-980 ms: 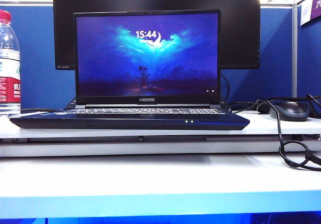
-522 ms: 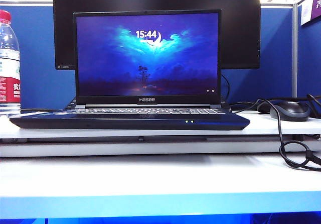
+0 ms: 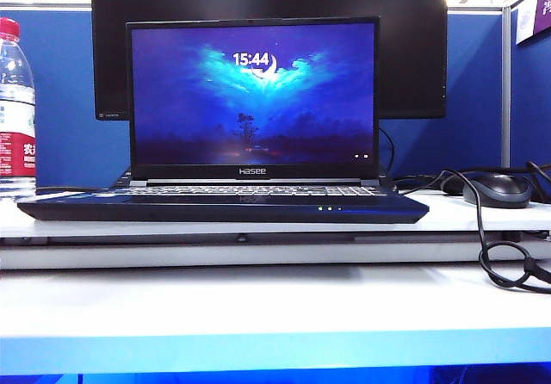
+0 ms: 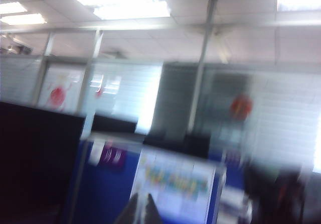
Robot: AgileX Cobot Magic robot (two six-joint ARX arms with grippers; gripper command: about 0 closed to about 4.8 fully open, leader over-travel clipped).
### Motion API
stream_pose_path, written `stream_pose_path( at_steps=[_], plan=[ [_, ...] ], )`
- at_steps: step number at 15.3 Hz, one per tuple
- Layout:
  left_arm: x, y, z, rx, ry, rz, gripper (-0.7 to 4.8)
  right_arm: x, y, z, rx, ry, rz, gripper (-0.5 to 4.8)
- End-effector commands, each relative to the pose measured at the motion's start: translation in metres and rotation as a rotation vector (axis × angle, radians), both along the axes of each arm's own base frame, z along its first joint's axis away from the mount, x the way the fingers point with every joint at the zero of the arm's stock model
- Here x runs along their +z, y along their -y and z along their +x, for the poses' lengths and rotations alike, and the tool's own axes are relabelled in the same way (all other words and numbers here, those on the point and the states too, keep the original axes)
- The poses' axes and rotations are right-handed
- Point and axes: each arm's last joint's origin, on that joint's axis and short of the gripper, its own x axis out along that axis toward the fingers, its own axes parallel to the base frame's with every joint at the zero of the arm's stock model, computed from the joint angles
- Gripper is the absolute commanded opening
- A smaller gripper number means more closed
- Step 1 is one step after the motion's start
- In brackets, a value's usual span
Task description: Close the lid of the black laptop.
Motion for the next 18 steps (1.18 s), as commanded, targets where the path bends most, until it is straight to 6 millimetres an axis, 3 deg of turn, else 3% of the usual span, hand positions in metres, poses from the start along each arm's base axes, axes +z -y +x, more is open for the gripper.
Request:
stream_pose_path(
  at_steps=[1, 2, 3, 4, 5, 8, 10, 13, 18],
  plan=[
    [0.024, 0.003, 0.068, -0.150, -0.247, 0.206, 0.21, 0.062, -0.004, 0.032, -0.046, -0.079, -0.243, 0.46],
    [0.011, 0.006, 0.114, -0.318, -0.418, 0.255, 0.21, 0.089, -0.007, 0.067, 0.021, -0.164, -0.348, 0.39],
    [-0.005, 0.012, 0.139, -0.400, -0.524, 0.277, 0.21, 0.100, -0.008, 0.093, 0.057, -0.217, -0.404, 0.39],
    [-0.047, 0.035, 0.177, -0.511, -0.680, 0.350, 0.21, 0.112, -0.010, 0.147, 0.155, -0.305, -0.480, 0.38],
    [-0.090, 0.057, 0.202, -0.519, -0.847, 0.433, 0.21, 0.110, -0.010, 0.189, 0.190, -0.374, -0.490, 0.35],
    [-0.143, 0.099, 0.207, -0.488, -1.023, 0.702, 0.21, 0.092, -0.009, 0.238, 0.199, -0.470, -0.500, 0.07],
    [-0.166, 0.127, 0.203, -0.303, -1.092, 0.939, 0.21, 0.070, -0.008, 0.266, 0.170, -0.568, -0.521, -0.02],
    [-0.183, 0.144, 0.202, -0.309, -1.148, 1.023, 0.21, 0.041, -0.012, 0.301, 0.189, -0.651, -0.544, -0.02],
    [-0.208, 0.152, 0.218, -0.105, -1.191, 1.122, 0.21, 0.006, -0.014, 0.344, 0.212, -0.698, -0.547, -0.01]
  ],
)
